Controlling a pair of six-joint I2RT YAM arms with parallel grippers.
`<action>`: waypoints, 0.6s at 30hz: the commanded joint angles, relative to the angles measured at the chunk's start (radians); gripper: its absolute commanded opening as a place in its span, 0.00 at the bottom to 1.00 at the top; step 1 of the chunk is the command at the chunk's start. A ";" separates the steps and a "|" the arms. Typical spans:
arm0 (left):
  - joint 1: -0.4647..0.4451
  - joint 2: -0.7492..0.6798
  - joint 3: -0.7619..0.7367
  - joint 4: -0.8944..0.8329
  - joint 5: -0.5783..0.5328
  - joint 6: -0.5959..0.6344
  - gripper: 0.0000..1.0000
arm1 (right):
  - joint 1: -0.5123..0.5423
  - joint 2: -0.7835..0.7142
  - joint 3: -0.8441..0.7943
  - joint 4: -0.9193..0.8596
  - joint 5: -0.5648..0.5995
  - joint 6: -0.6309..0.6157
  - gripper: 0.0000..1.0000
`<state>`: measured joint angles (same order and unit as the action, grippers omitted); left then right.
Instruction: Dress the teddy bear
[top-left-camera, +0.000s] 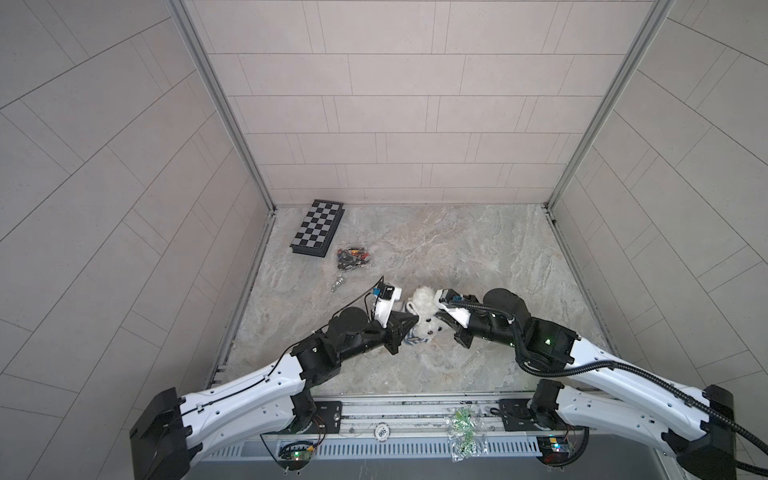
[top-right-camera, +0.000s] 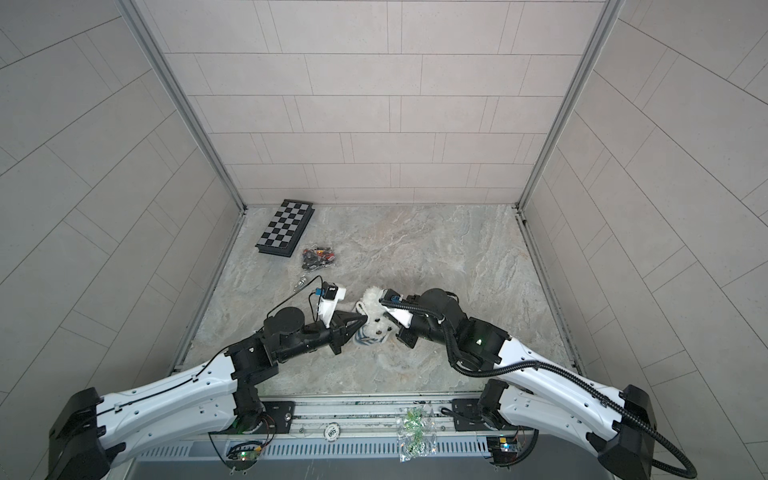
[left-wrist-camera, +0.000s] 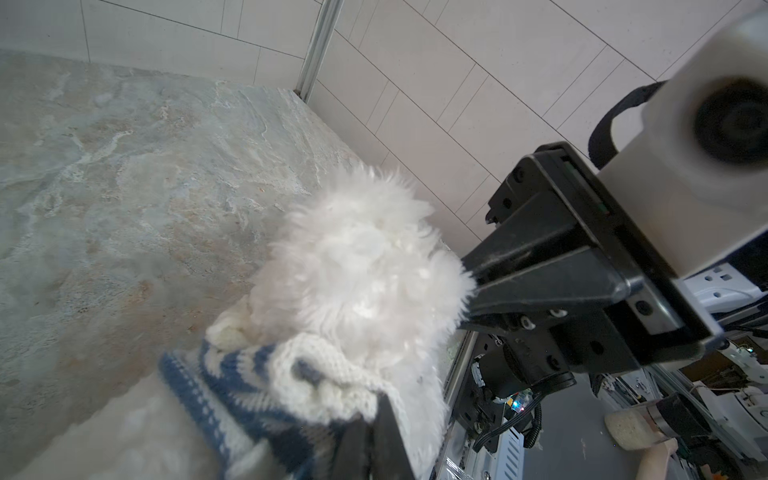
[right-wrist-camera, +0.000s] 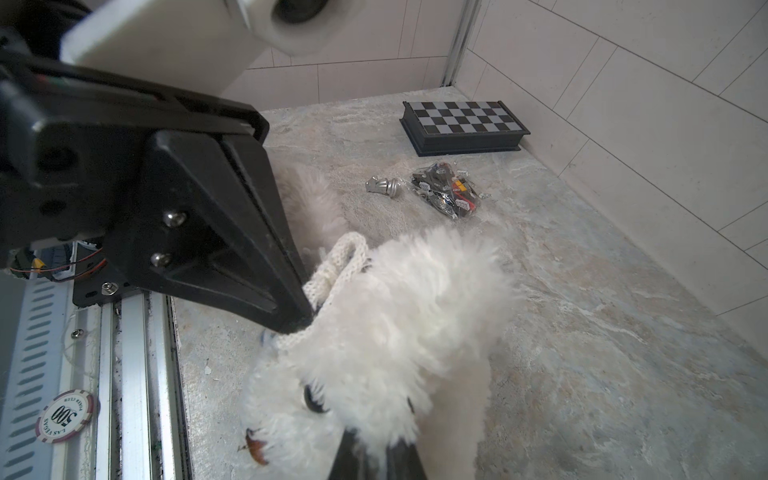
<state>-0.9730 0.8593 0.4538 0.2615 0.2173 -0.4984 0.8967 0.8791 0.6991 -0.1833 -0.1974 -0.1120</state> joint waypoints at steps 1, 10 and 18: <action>-0.017 -0.012 0.028 0.053 0.055 0.008 0.00 | 0.005 -0.013 -0.013 0.083 -0.022 0.003 0.00; 0.026 -0.124 -0.001 -0.158 -0.116 -0.018 0.16 | 0.005 -0.063 -0.042 0.097 -0.017 -0.015 0.00; 0.056 -0.243 -0.055 -0.231 -0.119 -0.065 0.16 | 0.005 -0.072 -0.049 0.102 -0.004 -0.020 0.00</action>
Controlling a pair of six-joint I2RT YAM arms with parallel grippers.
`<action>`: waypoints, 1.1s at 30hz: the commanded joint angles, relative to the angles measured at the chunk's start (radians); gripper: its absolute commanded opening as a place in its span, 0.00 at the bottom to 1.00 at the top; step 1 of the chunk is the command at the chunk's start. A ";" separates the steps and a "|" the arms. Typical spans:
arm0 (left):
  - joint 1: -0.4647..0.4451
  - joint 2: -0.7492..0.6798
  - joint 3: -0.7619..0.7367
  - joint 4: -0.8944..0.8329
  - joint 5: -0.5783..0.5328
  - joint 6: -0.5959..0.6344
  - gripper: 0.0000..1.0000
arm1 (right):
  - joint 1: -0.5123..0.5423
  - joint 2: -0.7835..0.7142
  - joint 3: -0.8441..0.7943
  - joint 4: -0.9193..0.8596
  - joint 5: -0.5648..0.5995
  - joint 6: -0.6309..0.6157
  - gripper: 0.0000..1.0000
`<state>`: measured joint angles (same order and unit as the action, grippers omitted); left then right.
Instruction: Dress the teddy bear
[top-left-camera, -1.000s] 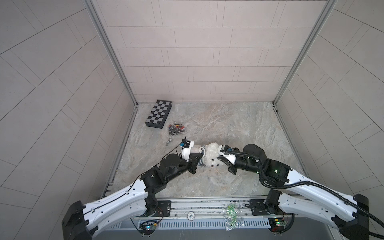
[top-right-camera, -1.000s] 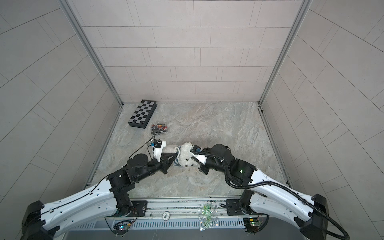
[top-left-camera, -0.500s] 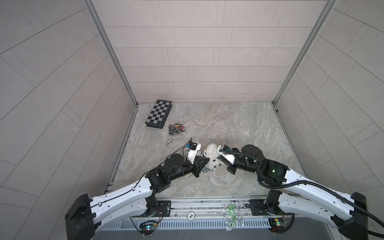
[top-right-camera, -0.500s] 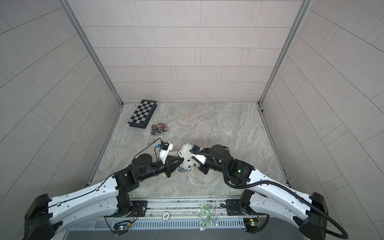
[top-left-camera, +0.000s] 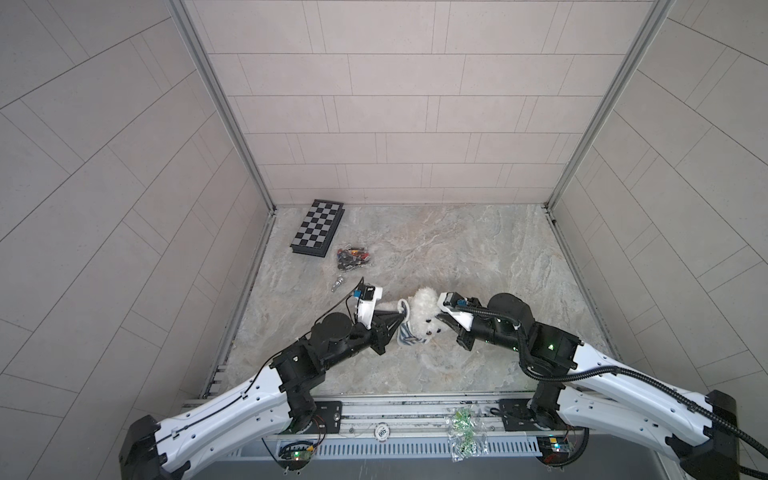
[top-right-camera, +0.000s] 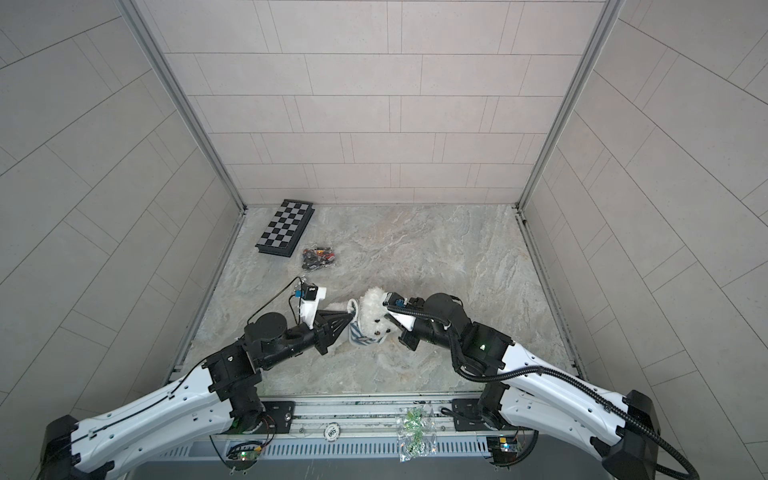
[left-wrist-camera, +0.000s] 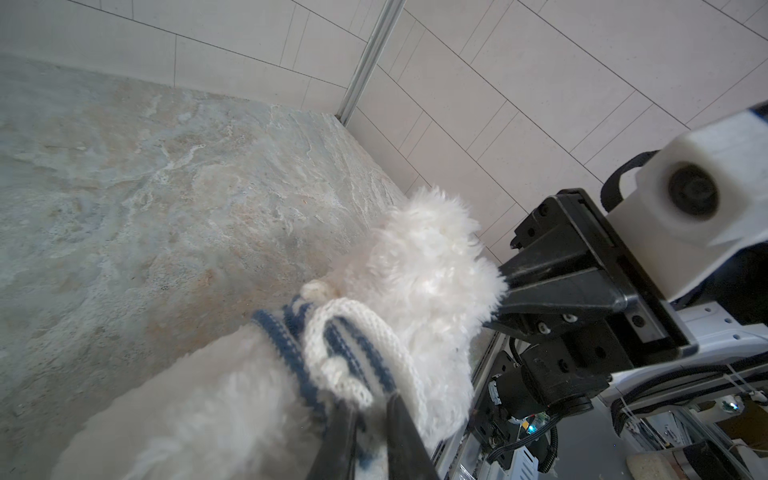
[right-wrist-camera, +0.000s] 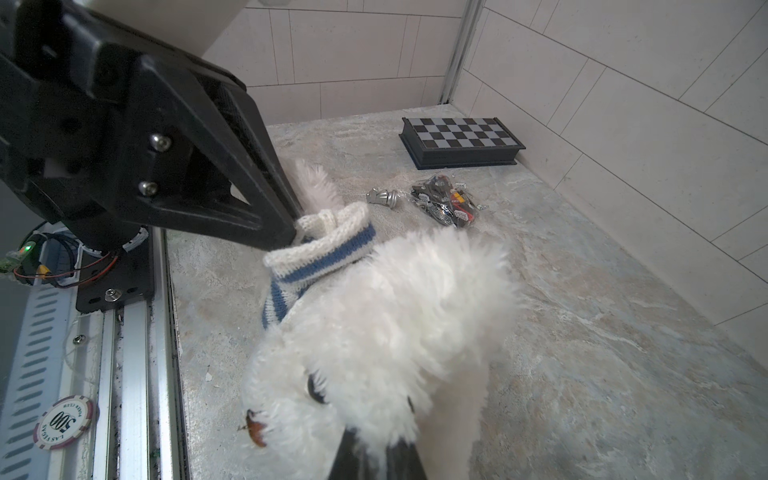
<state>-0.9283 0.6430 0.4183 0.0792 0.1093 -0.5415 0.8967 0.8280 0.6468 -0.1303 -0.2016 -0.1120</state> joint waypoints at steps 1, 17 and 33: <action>0.012 -0.034 -0.021 -0.056 -0.009 -0.025 0.15 | 0.005 -0.019 0.004 0.048 -0.001 -0.021 0.00; 0.013 -0.078 -0.085 -0.062 0.027 -0.060 0.01 | 0.005 -0.009 0.004 0.054 0.012 -0.027 0.00; -0.011 0.011 -0.043 0.039 0.048 -0.009 0.02 | 0.005 -0.010 -0.003 0.054 0.001 -0.023 0.00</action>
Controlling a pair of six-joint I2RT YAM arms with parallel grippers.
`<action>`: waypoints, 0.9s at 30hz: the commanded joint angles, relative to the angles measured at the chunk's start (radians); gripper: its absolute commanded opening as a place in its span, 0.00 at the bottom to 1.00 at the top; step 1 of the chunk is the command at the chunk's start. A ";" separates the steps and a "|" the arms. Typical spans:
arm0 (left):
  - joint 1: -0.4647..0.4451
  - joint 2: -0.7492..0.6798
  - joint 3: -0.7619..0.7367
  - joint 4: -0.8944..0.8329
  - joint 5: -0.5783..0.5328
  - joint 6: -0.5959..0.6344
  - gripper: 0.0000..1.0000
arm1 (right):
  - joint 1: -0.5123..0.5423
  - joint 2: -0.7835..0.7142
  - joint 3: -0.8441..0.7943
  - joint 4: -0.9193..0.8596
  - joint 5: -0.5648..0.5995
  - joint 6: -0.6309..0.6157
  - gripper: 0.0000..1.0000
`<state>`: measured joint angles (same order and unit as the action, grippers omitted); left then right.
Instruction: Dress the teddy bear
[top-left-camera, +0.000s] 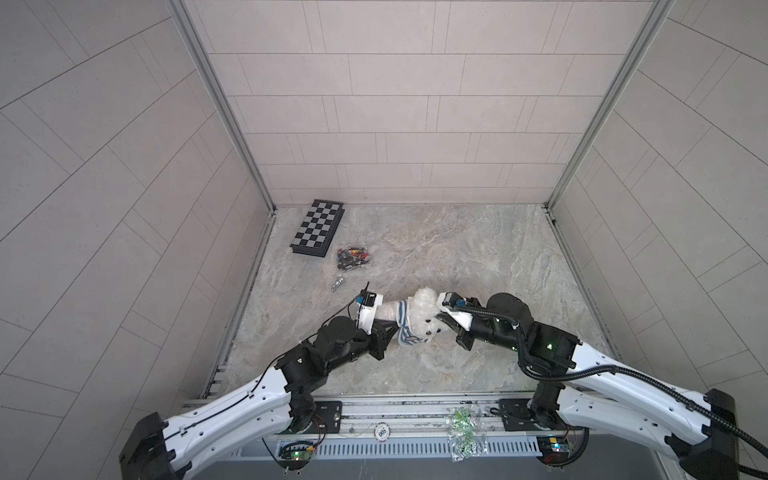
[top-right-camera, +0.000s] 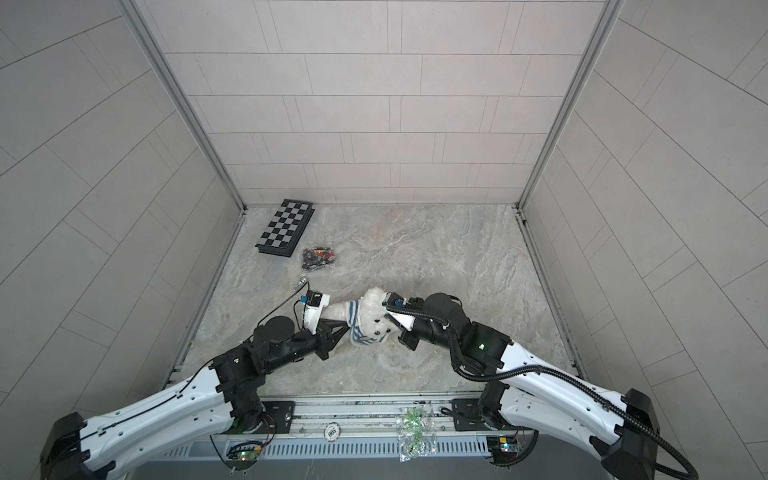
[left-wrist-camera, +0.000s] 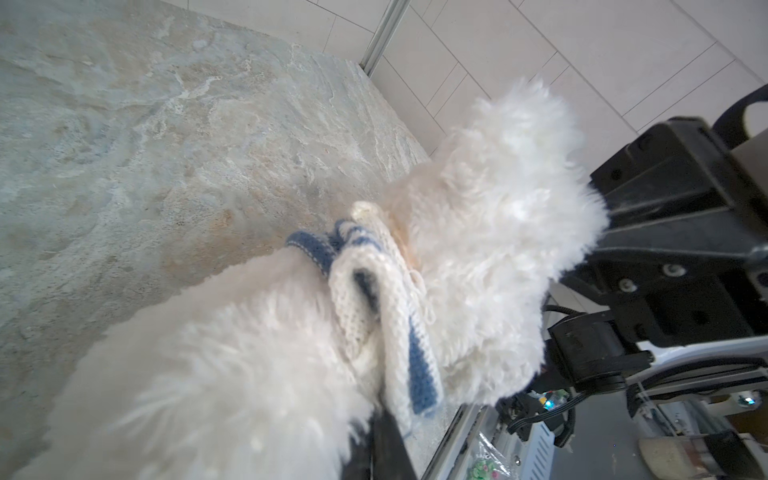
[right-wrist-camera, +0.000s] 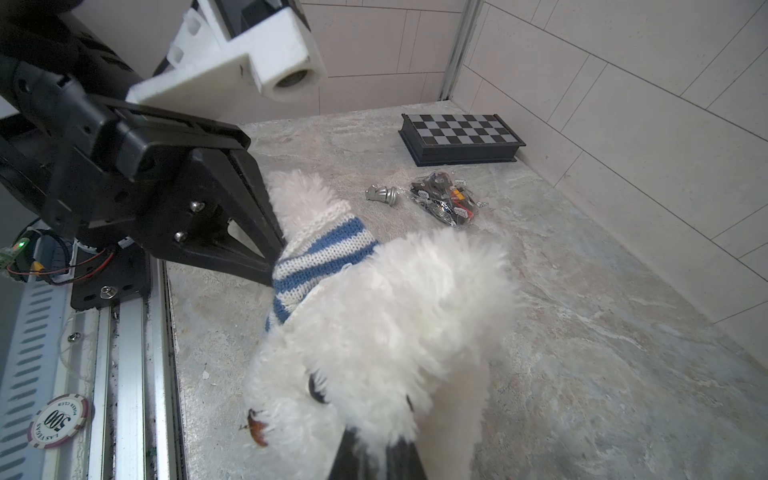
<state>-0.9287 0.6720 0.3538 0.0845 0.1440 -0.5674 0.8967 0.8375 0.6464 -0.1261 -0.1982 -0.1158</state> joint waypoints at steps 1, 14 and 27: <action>-0.015 -0.019 0.029 0.031 0.015 0.024 0.00 | 0.005 -0.018 -0.003 0.051 -0.004 -0.019 0.00; -0.065 0.151 0.192 0.046 0.016 0.130 0.00 | 0.005 -0.018 -0.009 0.062 -0.012 -0.010 0.00; -0.108 0.283 0.245 0.069 0.011 0.123 0.00 | 0.006 -0.026 -0.021 0.071 0.002 -0.012 0.00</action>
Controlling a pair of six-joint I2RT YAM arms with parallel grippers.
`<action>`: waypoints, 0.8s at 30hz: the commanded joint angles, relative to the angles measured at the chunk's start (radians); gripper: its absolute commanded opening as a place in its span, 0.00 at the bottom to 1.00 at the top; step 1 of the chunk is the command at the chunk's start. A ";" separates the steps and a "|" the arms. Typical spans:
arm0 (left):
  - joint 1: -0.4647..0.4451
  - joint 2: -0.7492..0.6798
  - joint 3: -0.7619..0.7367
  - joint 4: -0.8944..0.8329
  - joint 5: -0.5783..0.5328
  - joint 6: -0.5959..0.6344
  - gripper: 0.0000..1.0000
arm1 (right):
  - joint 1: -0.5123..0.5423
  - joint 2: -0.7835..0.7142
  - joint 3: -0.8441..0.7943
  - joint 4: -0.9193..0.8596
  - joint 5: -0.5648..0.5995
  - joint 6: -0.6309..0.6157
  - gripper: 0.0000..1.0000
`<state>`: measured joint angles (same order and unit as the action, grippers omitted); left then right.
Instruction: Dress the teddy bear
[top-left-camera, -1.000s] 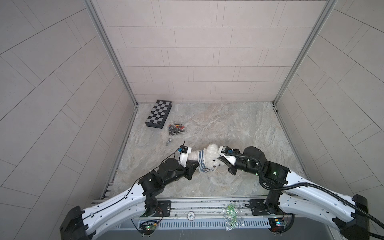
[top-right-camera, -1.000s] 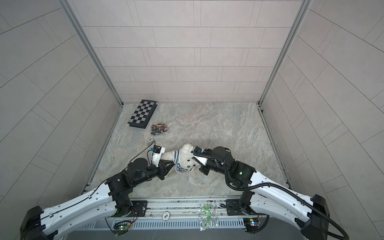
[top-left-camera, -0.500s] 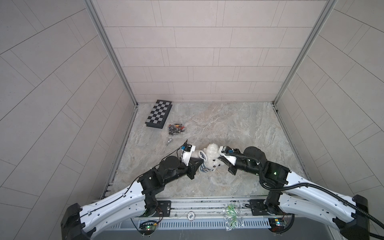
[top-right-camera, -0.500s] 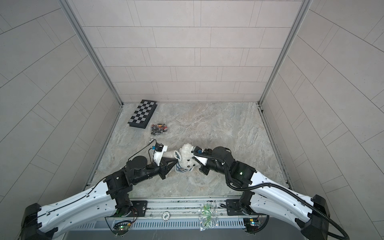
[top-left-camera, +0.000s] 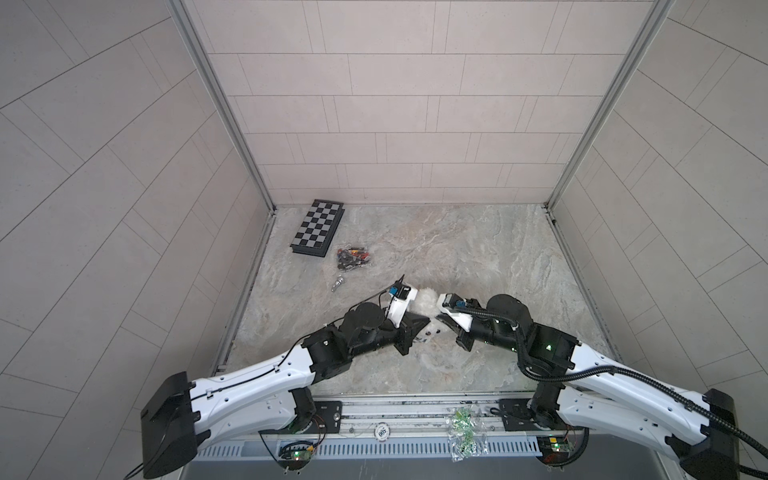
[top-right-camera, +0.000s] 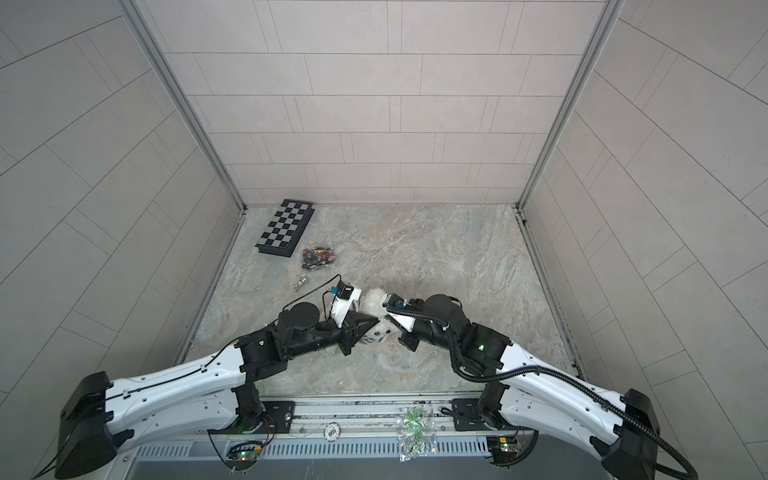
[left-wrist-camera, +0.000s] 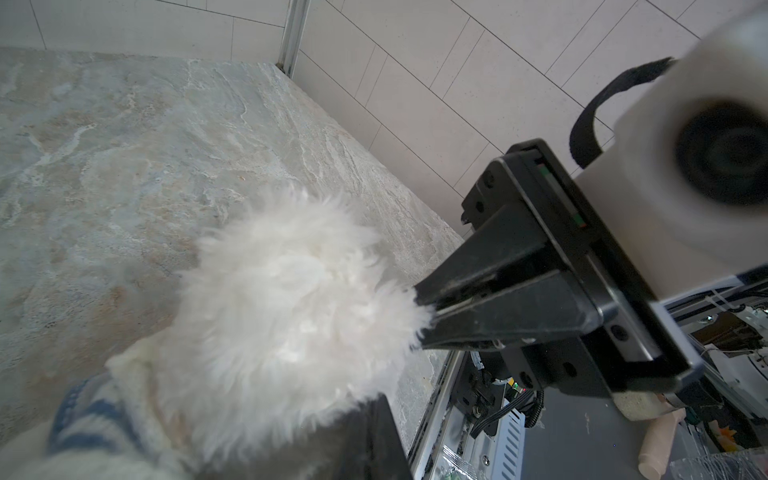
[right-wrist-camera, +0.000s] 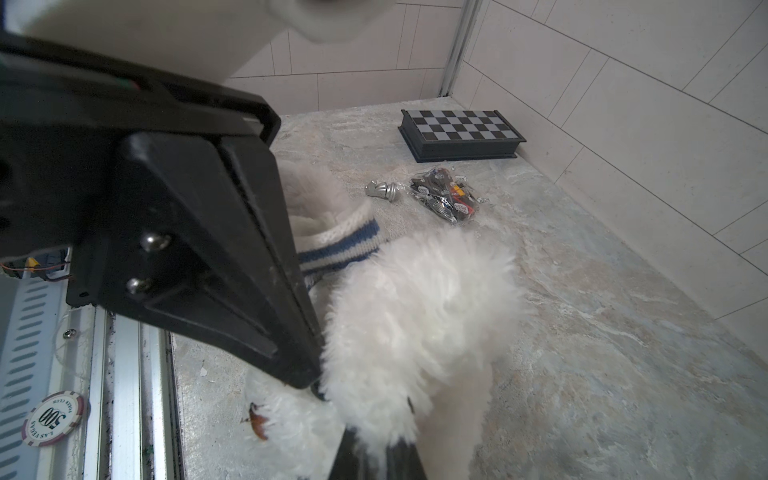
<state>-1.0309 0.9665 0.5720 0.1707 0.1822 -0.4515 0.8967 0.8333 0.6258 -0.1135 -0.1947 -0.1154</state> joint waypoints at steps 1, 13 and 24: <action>-0.006 -0.019 0.023 -0.040 -0.048 0.002 0.00 | 0.005 -0.023 -0.001 0.058 0.000 -0.013 0.00; -0.006 -0.377 -0.146 -0.189 -0.112 -0.071 0.15 | 0.005 -0.043 -0.031 0.058 0.020 -0.009 0.00; -0.006 -0.388 -0.166 -0.272 -0.194 -0.104 0.05 | 0.005 -0.018 -0.019 0.068 0.005 -0.010 0.00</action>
<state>-1.0348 0.5434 0.3824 -0.0895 0.0250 -0.5568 0.8967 0.8139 0.5957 -0.0860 -0.1829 -0.1154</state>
